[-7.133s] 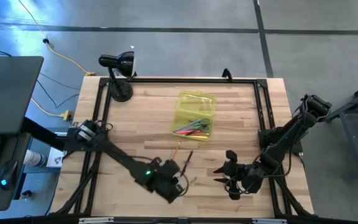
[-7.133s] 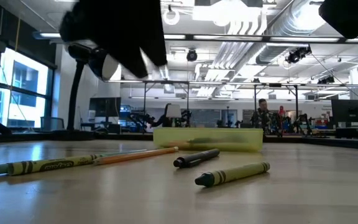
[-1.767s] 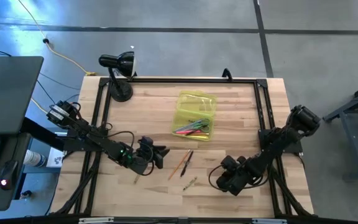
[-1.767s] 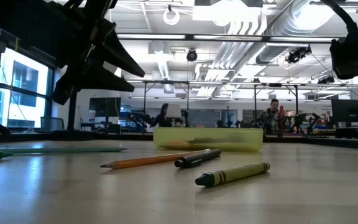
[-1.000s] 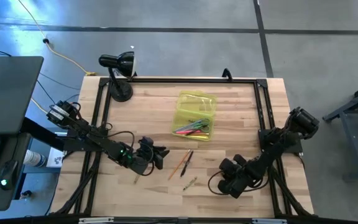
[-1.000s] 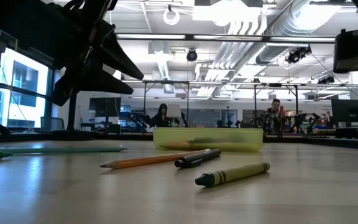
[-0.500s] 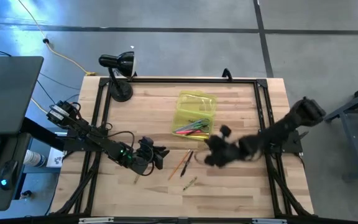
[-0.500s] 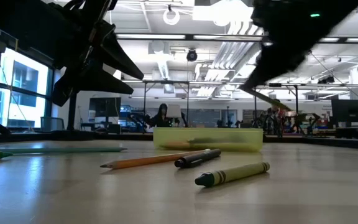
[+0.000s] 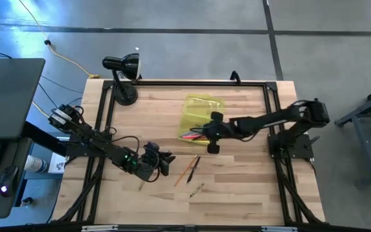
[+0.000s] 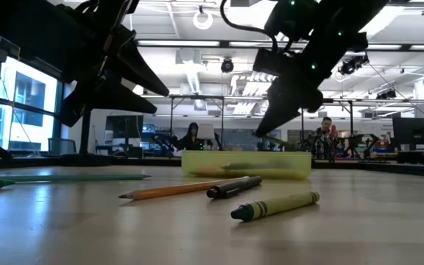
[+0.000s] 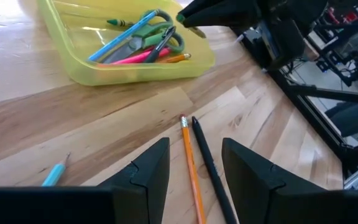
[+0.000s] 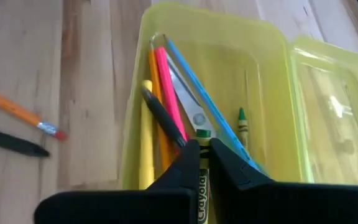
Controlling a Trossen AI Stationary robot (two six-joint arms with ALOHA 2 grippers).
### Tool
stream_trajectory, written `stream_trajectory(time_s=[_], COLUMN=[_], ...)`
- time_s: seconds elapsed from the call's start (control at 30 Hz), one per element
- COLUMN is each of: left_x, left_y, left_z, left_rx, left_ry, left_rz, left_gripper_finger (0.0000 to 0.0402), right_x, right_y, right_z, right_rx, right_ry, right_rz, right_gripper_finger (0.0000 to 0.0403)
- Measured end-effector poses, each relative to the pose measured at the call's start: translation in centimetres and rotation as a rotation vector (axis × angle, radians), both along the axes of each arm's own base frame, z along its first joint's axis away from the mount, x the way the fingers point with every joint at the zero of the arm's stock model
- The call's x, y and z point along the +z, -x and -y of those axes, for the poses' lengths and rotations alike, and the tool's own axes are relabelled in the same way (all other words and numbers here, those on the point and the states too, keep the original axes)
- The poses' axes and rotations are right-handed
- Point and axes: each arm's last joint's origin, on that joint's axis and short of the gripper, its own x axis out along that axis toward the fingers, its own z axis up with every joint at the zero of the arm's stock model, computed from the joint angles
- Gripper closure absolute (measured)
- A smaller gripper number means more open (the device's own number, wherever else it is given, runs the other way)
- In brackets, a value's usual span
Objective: Pick & place school supplies into a supply box
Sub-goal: Put the right light green crayon into the yellow supply box, then put the green crayon into the yellow supply box
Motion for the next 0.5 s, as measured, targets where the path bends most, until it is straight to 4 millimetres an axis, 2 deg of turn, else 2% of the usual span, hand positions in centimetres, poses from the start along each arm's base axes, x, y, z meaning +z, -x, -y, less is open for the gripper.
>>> stream_trajectory(time_s=[0.17,0.5], left_x=[0.0,0.0], left_y=[0.0,0.0], left_z=[0.0,0.0], left_rx=[-0.011,-0.013], left_ry=[-0.002,-0.001], left_rz=[-0.006,-0.007], left_gripper_finger=[0.0222,0.0222], right_x=[-0.1,-0.1], right_y=[-0.4,-0.4], right_z=[0.8,1.6], right_rx=[-0.013,0.010], right_ry=[0.001,-0.019], right_rz=[0.026,0.028], right_gripper_finger=[0.0379,0.0302])
